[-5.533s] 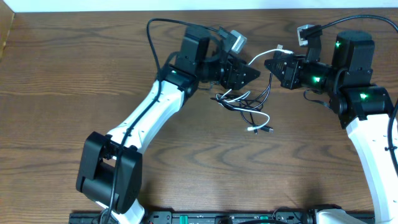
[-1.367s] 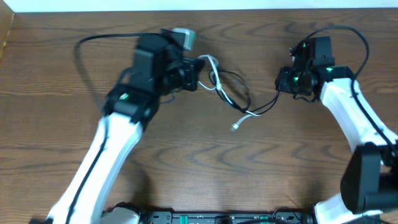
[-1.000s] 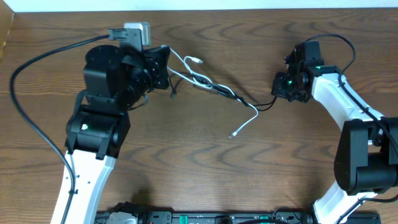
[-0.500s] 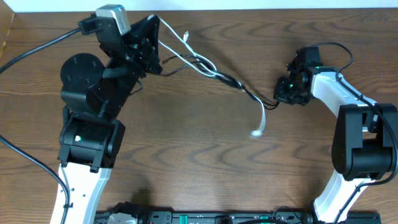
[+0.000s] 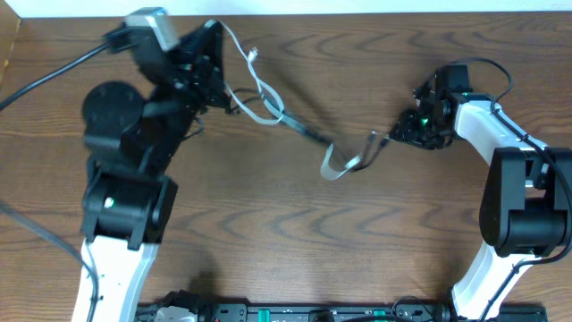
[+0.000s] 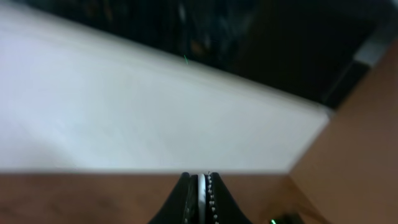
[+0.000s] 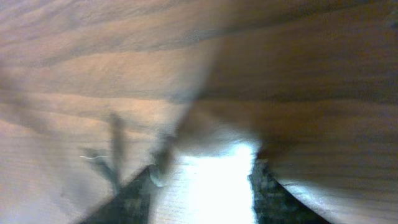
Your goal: Untangle cables
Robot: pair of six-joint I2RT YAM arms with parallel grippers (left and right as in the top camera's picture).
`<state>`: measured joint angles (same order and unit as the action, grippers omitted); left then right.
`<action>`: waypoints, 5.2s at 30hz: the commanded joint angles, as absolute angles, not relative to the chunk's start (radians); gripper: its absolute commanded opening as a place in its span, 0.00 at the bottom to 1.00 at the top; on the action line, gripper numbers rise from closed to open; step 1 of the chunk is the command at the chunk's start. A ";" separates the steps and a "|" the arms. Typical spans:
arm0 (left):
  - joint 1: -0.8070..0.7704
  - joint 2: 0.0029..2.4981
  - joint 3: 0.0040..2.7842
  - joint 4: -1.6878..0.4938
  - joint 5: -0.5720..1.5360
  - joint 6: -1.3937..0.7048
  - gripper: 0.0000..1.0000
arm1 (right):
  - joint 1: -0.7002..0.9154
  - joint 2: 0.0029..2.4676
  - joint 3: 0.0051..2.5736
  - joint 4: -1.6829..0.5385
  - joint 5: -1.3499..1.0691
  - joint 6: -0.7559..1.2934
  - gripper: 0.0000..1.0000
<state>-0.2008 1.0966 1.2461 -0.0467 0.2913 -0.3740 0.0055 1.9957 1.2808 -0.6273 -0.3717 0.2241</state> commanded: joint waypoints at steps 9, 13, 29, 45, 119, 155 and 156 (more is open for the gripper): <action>-0.198 1.235 1.257 -0.044 0.532 -0.600 0.07 | 0.082 1.693 1.348 -0.647 -0.804 -0.144 0.85; -0.198 1.235 1.257 -0.036 0.531 -0.634 0.08 | 0.158 1.689 1.347 -0.596 -0.871 -0.057 0.78; -0.198 1.242 1.257 -0.004 0.493 -0.692 0.08 | 0.504 1.786 1.346 -0.304 -0.709 0.329 0.60; -0.197 1.246 1.257 -0.019 0.493 -0.725 0.07 | 0.704 1.872 1.346 -0.162 -0.472 0.418 0.46; 0.312 1.223 1.257 -0.283 0.515 -0.530 0.07 | 0.202 1.818 1.345 -0.569 -0.152 0.375 0.01; 0.313 1.128 1.257 -0.251 0.746 -0.532 0.07 | 0.155 1.819 1.344 -0.688 -0.462 -0.207 0.61; 0.313 1.129 1.257 -0.248 0.729 -0.532 0.08 | 0.187 1.821 1.343 -0.729 -0.462 -0.294 0.62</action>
